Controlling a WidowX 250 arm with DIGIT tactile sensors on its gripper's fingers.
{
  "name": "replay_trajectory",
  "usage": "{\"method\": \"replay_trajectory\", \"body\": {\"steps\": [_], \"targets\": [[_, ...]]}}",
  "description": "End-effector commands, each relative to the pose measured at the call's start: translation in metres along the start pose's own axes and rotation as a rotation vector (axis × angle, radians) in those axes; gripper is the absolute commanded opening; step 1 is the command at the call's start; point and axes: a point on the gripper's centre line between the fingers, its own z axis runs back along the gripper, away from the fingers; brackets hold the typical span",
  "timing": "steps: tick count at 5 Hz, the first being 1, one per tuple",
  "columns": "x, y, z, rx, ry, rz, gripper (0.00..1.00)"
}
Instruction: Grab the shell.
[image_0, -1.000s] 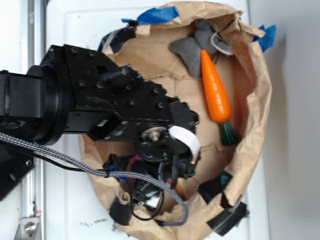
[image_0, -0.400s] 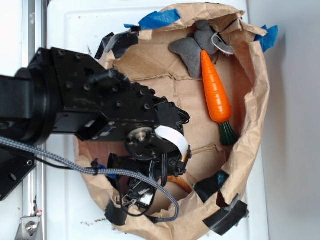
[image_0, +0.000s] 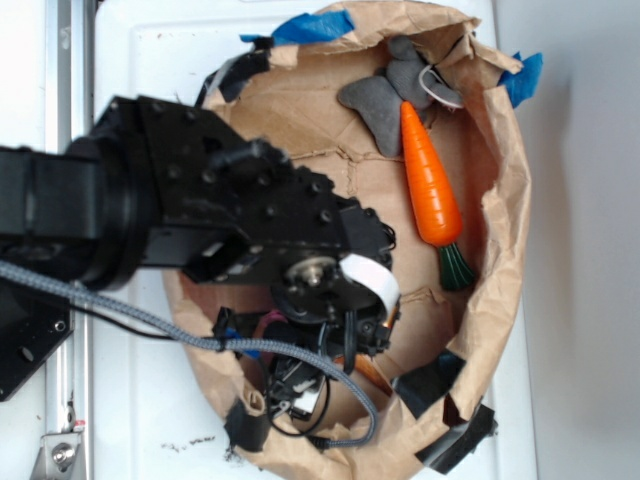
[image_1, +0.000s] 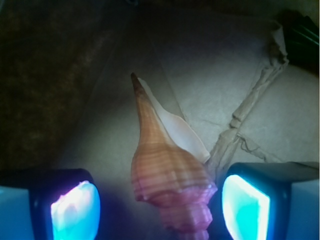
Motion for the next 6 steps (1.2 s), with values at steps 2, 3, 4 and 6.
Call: {"method": "replay_trajectory", "body": {"steps": [2, 3, 4, 6], "targets": [[-0.004, -0.007, 0.0, 0.03, -0.025, -0.026, 0.0], [-0.006, -0.007, 0.001, 0.036, -0.03, -0.023, 0.0], [-0.005, -0.004, 0.005, 0.036, -0.038, -0.01, 0.0], [-0.009, 0.0, 0.027, 0.067, -0.079, 0.087, 0.0]]}}
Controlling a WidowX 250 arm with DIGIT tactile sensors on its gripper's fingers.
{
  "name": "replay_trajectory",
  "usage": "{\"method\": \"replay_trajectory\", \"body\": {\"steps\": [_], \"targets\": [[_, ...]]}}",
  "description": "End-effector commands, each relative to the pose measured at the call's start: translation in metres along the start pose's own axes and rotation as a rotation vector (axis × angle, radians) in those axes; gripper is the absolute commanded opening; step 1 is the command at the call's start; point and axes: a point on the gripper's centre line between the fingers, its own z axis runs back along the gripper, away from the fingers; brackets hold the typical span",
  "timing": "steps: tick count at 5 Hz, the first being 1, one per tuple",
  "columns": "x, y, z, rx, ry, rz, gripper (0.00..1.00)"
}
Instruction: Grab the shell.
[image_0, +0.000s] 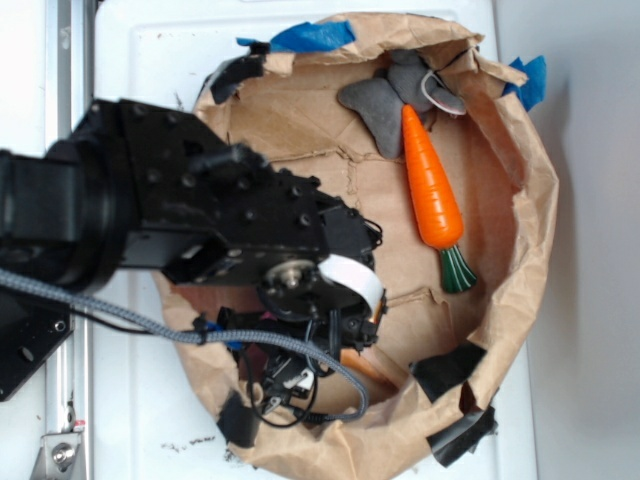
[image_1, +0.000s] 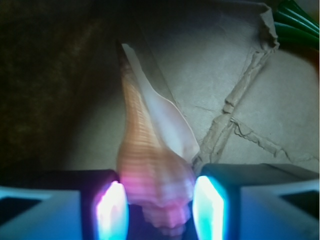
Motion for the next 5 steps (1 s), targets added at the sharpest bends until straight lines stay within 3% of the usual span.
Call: {"method": "replay_trajectory", "body": {"steps": [1, 2, 3, 5], "targets": [[0.014, 0.019, 0.064, 0.2, -0.062, 0.243, 0.0], [0.023, 0.028, 0.114, 0.246, -0.103, 0.405, 0.0], [0.023, 0.035, 0.146, 0.236, -0.126, 0.534, 0.0], [0.012, 0.022, 0.16, 0.174, -0.22, 0.562, 0.0]]}}
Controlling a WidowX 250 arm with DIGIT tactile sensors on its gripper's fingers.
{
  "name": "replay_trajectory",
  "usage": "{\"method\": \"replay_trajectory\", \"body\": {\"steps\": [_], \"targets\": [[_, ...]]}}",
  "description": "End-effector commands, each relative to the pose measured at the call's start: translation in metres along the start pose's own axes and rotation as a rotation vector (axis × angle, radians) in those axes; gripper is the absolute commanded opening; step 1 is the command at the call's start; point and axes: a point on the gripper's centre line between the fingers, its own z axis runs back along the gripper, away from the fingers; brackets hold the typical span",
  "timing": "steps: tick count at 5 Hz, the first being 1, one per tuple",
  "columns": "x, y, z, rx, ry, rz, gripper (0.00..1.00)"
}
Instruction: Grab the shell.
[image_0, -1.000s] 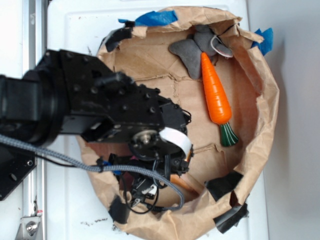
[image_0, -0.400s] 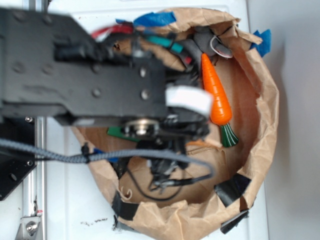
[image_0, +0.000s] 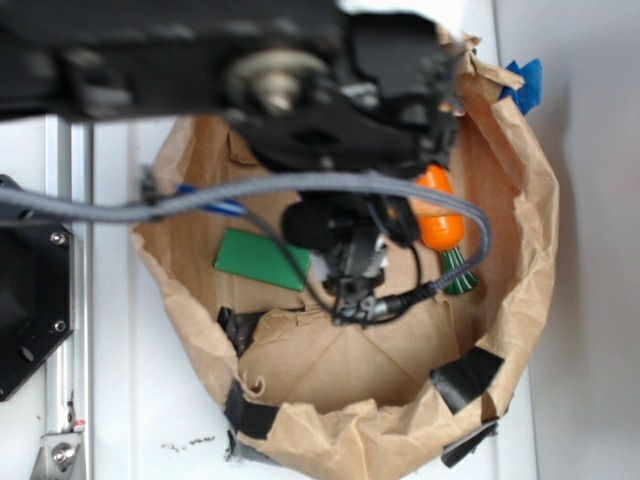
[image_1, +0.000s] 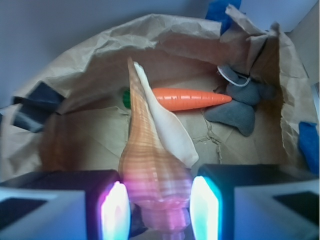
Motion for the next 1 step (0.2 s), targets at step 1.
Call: {"method": "replay_trajectory", "body": {"steps": [1], "targets": [[-0.0098, -0.0067, 0.0137, -0.081, -0.076, 0.002, 0.0]]}}
